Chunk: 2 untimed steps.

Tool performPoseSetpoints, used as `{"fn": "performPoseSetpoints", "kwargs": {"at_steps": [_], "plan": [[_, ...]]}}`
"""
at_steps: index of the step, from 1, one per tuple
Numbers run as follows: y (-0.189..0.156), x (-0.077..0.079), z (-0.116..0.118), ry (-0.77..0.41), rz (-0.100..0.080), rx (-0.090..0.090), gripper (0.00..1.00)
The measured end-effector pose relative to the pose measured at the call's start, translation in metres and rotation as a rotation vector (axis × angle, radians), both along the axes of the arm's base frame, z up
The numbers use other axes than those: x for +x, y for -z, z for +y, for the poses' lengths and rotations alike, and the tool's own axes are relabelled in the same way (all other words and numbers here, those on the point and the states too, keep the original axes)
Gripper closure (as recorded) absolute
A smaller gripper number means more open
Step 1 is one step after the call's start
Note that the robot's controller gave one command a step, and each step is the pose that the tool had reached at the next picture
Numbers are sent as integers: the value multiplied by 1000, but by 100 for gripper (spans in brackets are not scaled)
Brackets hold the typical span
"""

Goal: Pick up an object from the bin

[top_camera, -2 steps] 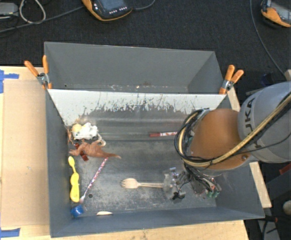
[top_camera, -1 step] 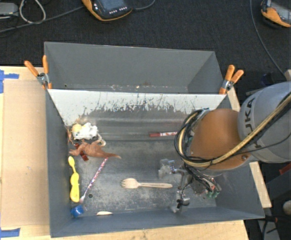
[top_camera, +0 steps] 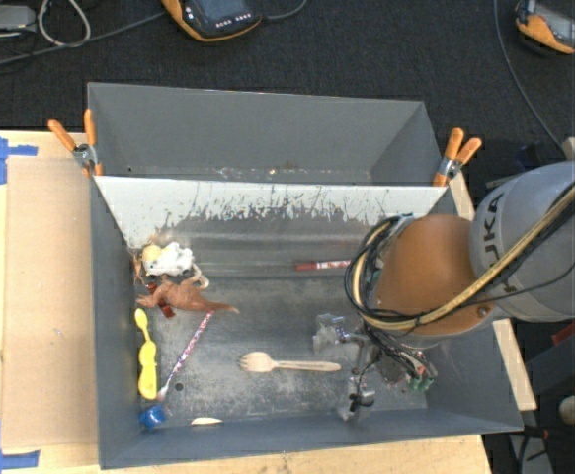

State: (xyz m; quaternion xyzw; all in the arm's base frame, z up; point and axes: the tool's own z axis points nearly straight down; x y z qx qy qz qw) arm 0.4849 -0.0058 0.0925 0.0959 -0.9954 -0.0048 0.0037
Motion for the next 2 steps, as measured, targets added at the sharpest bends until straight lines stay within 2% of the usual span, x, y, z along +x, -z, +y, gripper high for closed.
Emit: {"fn": "performPoseSetpoints", "kwargs": {"at_steps": [2], "plan": [[24,15,26,36,2,1,0]]}}
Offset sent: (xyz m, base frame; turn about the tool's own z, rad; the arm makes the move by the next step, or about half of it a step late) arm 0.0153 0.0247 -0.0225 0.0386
